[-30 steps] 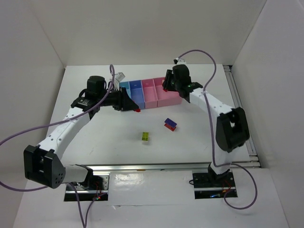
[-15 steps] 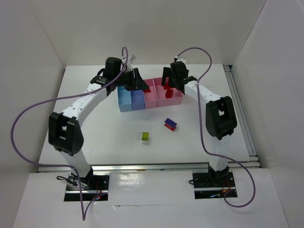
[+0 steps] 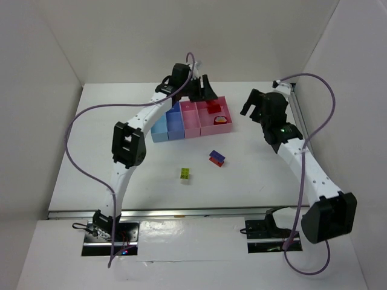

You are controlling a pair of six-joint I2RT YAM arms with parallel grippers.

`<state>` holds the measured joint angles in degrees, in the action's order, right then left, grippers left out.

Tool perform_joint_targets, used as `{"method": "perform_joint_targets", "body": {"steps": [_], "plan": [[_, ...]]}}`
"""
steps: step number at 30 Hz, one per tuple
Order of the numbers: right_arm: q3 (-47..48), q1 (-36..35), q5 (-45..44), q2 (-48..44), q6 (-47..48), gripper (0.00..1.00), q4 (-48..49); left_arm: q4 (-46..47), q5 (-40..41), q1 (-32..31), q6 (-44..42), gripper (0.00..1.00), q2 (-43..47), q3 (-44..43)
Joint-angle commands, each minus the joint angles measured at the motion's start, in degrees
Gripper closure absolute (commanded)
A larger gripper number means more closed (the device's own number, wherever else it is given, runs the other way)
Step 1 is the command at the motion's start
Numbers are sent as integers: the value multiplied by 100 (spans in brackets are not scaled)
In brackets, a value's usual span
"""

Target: Sort the legos into containers by color

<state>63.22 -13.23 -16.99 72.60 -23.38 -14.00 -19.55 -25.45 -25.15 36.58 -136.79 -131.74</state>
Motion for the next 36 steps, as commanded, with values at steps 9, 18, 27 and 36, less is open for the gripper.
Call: {"method": "perform_joint_targets", "body": {"steps": [9,18,27,36], "plan": [[-837,31,802,-887,-71,5,-832,-260,172,-52,-177,0,816,419],[-1356,-1794,919,-256,-324,7,-938,-260,1409,-307,-784,3,4070,3688],[-876,-4309,-496,780,-2038,0,-436,-1051,3117,-105,-582,22,6506,5596],[129,-4917,-1156,2372,-2558,15,-753,-1341,3169,186,-705,22,6885,5765]]}}
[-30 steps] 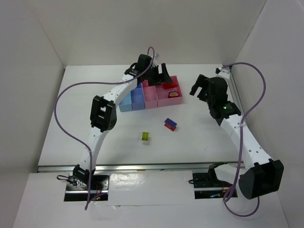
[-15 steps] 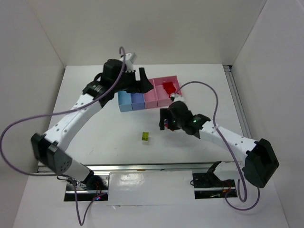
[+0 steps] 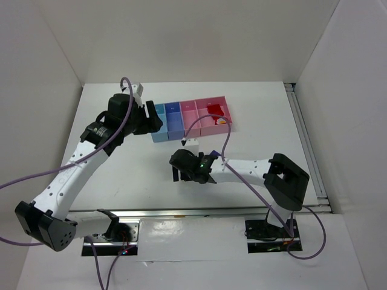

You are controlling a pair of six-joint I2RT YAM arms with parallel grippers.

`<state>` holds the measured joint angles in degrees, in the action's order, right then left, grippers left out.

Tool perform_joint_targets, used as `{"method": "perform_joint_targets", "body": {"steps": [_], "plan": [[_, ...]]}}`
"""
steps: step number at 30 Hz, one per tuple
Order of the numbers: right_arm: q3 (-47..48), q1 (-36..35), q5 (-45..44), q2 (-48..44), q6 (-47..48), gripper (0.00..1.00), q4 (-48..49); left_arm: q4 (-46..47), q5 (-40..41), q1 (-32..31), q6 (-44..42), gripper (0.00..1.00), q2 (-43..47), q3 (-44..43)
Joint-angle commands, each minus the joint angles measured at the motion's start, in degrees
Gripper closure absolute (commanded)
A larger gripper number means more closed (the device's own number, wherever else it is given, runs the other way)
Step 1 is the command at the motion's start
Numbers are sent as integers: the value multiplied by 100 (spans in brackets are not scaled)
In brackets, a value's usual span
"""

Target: Sort the legos into containers by color

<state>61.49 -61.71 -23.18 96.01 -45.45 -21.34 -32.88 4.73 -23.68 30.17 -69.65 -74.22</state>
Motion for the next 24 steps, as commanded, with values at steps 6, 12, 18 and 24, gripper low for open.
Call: {"method": "perform_joint_targets", "body": {"steps": [6,12,18,24], "plan": [[407,-122,-819,155,-465,33,-133,-8,98,39,-64,23,171,65],[468,-192,-890,216,-412,41,-185,107,-77,39,-64,23,109,179],[635,-192,-829,401,-350,37,-239,107,-130,39,-116,23,109,179],[759,-192,-829,568,-298,49,-362,107,-130,39,-117,23,109,179]]}}
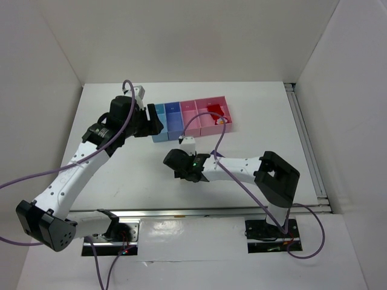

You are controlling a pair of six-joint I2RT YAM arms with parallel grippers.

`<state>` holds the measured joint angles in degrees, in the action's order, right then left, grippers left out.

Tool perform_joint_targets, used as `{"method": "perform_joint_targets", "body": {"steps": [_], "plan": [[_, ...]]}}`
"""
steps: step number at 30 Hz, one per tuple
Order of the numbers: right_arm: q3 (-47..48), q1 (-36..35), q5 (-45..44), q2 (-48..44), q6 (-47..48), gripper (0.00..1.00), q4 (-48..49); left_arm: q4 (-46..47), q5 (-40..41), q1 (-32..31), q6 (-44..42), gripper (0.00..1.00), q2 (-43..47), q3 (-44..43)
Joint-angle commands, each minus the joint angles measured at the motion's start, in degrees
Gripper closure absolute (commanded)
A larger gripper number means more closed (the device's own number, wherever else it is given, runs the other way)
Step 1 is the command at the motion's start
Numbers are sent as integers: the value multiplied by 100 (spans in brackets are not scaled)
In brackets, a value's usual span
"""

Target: Sort the legos into containers by color

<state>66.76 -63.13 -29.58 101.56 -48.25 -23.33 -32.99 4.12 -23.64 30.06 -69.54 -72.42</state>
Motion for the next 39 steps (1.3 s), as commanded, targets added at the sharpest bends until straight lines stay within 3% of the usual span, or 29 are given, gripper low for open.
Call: {"method": "perform_joint_targets", "body": {"steps": [1,5,9,12,15,16,18,22,26,29,32,39], "plan": [[232,-50,-188,13,-18,52,-163,118,-69,35,-106,23,98,0],[232,-50,-188,13,-18,53,-216,170,-122,35,-106,23,37,0],[346,-50,-188,-197,104,82,-391,170,-122,87,-211,23,-16,0],[417,72,-119,-890,490,83,-313,170,-332,298,-360,22,-16,0],[-170,835,1047,-2145,1324,83,543,223,-1130,789,-571,20,-16,53],[-590,1108,2130,-2506,1771,83,827,275,-1933,895,-781,20,54,114],[-935,1951,3269,-3429,2116,80,1488,477,-2772,1037,-1010,19,212,114],[-964,3112,5509,-3915,2452,79,1428,1013,-4835,1098,-1328,15,441,561],[-1183,3763,6674,-4074,2189,79,2077,1943,-6270,1098,-1100,11,503,1062],[-1305,3817,7061,-4074,1943,79,2438,3042,-6651,1045,-557,11,450,1518],[-1358,3817,7351,-4074,1759,79,2754,3805,-6503,791,-56,11,380,1757],[-1473,3765,7537,-4074,1564,80,3185,4046,-6186,149,17,10,-270,1565]]}}
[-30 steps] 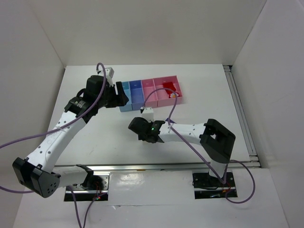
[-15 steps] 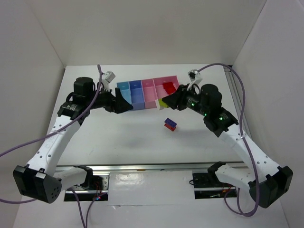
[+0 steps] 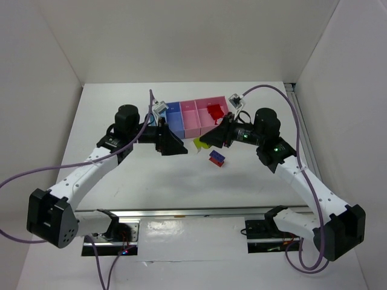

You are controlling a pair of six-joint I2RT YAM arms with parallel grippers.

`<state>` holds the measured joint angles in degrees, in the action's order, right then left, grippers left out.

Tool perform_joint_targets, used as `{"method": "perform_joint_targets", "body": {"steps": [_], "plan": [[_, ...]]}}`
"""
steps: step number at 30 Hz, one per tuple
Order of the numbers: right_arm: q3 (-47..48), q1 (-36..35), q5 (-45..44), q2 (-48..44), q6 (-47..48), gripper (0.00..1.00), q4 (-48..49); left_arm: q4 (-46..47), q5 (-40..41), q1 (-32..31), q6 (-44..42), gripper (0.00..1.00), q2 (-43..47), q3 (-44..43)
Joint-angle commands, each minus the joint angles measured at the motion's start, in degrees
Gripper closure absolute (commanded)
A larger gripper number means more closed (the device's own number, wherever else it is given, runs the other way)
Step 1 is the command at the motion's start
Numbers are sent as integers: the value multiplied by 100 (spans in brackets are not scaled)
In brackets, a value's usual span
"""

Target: Sort the legos into containers by color

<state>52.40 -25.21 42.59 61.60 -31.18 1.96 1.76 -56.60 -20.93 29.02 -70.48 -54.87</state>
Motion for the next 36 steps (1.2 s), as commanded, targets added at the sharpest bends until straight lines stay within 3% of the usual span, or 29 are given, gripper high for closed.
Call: {"method": "perform_joint_targets", "body": {"steps": [1,9,16,21,25,28,33,36], "plan": [[-37,-28,320,-78,-204,80,735,676,-115,-200,183,10,-264,-243],[-90,-212,452,36,-204,80,859,1318,-115,-456,552,8,-520,-384],[-151,-265,619,211,-310,80,1052,2213,-474,-456,1009,14,-520,-165],[-204,-318,567,212,-363,80,1105,2346,-597,-509,1071,25,-520,-164],[-265,-318,566,212,-363,80,1166,2408,-651,-509,1072,41,-467,-111],[-318,-265,566,212,-494,80,1333,2119,-651,-509,827,36,-353,-50],[-318,-213,619,212,-556,80,1500,1583,-800,-509,439,18,-353,-173],[-318,-212,671,212,-617,80,1501,1642,-862,-509,455,23,-405,-156]]}}
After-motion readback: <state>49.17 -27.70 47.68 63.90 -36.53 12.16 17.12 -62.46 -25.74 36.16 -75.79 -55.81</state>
